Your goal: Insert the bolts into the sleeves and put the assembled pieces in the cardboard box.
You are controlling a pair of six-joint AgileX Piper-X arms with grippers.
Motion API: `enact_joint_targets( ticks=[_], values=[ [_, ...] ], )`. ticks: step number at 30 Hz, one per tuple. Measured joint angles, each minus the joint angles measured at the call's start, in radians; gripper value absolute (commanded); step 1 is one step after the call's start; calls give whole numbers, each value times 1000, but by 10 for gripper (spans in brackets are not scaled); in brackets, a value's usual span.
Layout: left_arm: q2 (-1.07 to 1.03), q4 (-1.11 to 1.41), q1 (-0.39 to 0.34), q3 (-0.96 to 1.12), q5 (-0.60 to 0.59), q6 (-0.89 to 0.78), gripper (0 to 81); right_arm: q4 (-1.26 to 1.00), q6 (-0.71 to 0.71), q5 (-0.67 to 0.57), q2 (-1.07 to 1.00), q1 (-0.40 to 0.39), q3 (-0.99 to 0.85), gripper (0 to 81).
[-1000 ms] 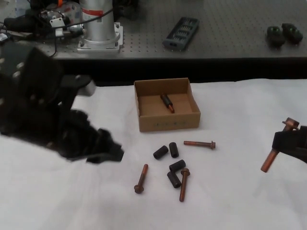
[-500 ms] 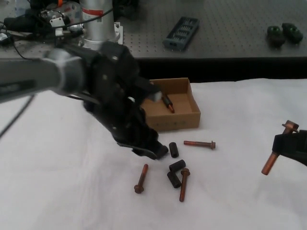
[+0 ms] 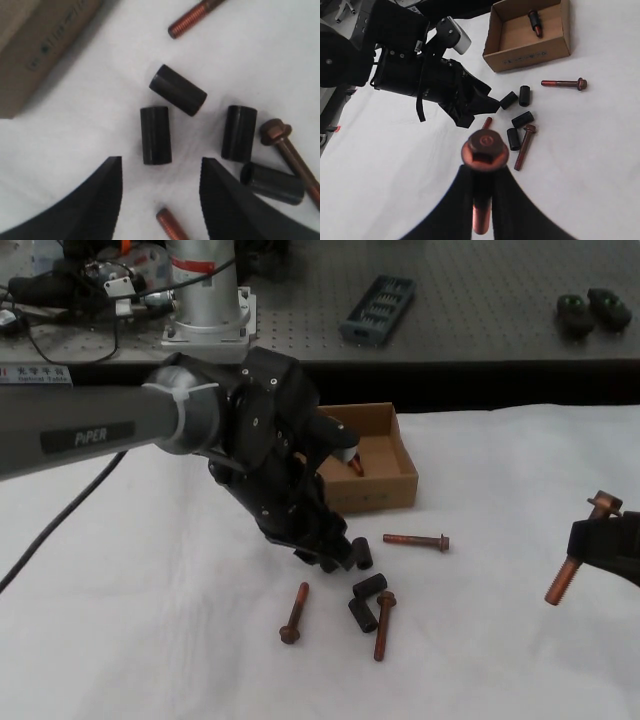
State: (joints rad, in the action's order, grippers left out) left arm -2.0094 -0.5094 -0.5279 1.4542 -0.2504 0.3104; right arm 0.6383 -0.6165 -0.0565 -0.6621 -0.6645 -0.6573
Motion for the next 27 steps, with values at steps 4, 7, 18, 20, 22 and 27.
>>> enact_joint_targets(
  ticks=[4,7,18,20,22,27],
  values=[
    [0,12,0,2,0,0,360,0,1,0,0,0,0,19],
    [0,12,0,2,0,0,360,0,1,0,0,0,0,19],
    [-46,42,0,28,0,5,356,-22,3,-2,0,0,0,19],
    [-56,42,0,34,0,5,356,-22,3,-2,0,0,0,19],
    [-70,42,0,45,0,5,356,-22,3,-2,0,0,0,19],
    [-95,42,0,60,0,5,356,-22,3,-2,0,0,0,19]
  ],
)
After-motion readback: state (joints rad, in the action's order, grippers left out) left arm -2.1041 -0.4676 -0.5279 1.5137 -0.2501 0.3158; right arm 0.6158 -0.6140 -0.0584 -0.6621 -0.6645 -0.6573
